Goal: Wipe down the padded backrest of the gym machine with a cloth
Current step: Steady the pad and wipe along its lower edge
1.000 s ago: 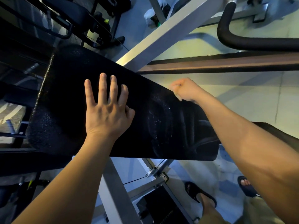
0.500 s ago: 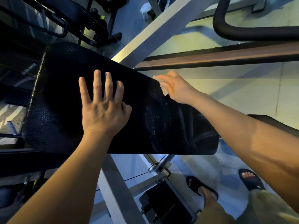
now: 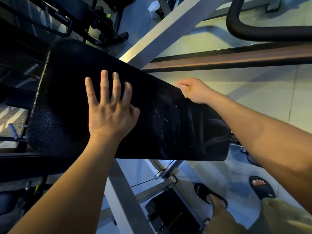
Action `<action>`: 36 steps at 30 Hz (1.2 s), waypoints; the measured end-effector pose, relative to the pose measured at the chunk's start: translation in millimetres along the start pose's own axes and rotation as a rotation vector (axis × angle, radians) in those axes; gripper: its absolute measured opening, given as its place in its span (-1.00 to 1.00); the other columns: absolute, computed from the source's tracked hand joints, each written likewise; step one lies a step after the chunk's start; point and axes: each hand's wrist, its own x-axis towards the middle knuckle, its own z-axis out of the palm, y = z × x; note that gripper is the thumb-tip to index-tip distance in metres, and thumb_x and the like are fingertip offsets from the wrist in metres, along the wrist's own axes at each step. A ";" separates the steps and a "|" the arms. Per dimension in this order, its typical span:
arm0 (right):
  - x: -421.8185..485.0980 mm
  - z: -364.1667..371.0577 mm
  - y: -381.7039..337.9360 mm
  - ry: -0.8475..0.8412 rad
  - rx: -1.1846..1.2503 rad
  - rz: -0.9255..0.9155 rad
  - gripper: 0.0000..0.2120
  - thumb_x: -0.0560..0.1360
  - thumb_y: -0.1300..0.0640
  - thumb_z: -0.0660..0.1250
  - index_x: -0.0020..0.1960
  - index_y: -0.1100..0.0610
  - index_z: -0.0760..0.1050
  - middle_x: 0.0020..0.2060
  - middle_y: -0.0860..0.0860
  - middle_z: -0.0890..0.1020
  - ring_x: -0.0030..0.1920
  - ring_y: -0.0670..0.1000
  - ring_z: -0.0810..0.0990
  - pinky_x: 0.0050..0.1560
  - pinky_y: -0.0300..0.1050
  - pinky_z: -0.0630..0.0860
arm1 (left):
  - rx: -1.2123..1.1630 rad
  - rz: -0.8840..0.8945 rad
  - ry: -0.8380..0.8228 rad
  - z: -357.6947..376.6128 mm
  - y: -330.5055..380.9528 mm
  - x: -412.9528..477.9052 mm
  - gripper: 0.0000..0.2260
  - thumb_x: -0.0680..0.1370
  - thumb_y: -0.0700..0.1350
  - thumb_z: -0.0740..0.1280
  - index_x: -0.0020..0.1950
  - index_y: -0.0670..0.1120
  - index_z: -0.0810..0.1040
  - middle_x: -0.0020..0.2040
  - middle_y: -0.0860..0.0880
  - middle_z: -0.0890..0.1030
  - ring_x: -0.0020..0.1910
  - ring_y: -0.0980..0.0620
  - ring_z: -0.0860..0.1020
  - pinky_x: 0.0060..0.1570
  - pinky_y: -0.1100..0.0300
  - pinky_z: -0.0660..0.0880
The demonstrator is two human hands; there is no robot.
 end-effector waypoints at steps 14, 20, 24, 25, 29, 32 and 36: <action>18.0 -16.9 22.0 -0.305 -0.022 0.252 -0.75 0.67 0.18 0.22 0.16 0.06 0.68 0.01 -0.01 0.70 0.08 0.11 0.63 0.17 -0.02 0.55 | -0.004 -0.014 -0.011 -0.9 1.1 0.2 -0.42 0.59 0.12 0.11 0.58 -0.07 0.22 0.64 -0.22 0.13 0.64 -0.28 -0.08 0.54 -0.36 -0.24; 7.7 -13.9 51.4 -0.242 -0.026 0.359 -0.72 0.65 0.24 0.21 0.11 0.13 0.70 0.06 0.12 0.72 0.01 0.13 0.62 0.10 0.04 0.56 | -0.021 -0.014 0.004 0.4 0.7 0.2 -0.42 0.58 0.12 0.13 0.57 -0.07 0.25 0.63 -0.22 0.16 0.64 -0.28 -0.05 0.54 -0.37 -0.21; 0.9 -9.2 37.5 -0.108 0.106 0.291 -0.73 0.70 0.19 0.20 0.16 -0.08 0.63 -0.21 -0.08 0.63 -0.13 -0.03 0.55 -0.04 -0.14 0.47 | -0.025 -0.005 -0.001 0.5 1.3 -0.5 -0.42 0.58 0.12 0.12 0.57 -0.07 0.23 0.63 -0.22 0.15 0.64 -0.28 -0.06 0.54 -0.38 -0.20; -6.1 -7.4 43.9 -0.067 0.118 0.299 -0.71 0.70 0.20 0.20 0.20 -0.10 0.62 -0.26 -0.12 0.59 -0.13 -0.01 0.54 -0.03 -0.13 0.49 | -0.023 -0.006 -0.003 0.3 1.1 -0.4 -0.42 0.58 0.13 0.12 0.57 -0.07 0.22 0.64 -0.22 0.14 0.64 -0.28 -0.07 0.54 -0.37 -0.21; -26.4 -1.6 71.5 0.010 0.119 0.445 -0.72 0.69 0.16 0.22 0.30 0.04 0.63 0.03 0.08 0.69 0.08 0.09 0.57 0.16 -0.04 0.50 | -0.018 -0.009 0.000 0.2 0.9 0.1 -0.41 0.58 0.14 0.12 0.57 -0.07 0.22 0.64 -0.23 0.14 0.64 -0.28 -0.07 0.54 -0.38 -0.20; -21.6 4.6 61.2 0.054 0.063 0.442 -0.67 0.64 0.29 0.25 0.32 0.07 0.62 0.25 0.07 0.61 0.15 0.10 0.58 0.15 -0.09 0.52 | -0.026 -0.003 0.011 -0.2 1.7 -0.6 -0.41 0.58 0.13 0.14 0.56 -0.08 0.25 0.63 -0.23 0.16 0.64 -0.29 -0.05 0.54 -0.38 -0.19; -37.8 11.0 38.9 0.130 0.129 0.305 -0.65 0.66 0.29 0.20 0.37 0.08 0.56 0.12 0.06 0.54 -0.16 -0.11 0.57 0.08 -0.16 0.55 | -0.010 -0.004 0.002 0.0 1.7 -1.2 -0.42 0.59 0.14 0.11 0.57 -0.07 0.23 0.63 -0.23 0.15 0.64 -0.28 -0.06 0.54 -0.38 -0.20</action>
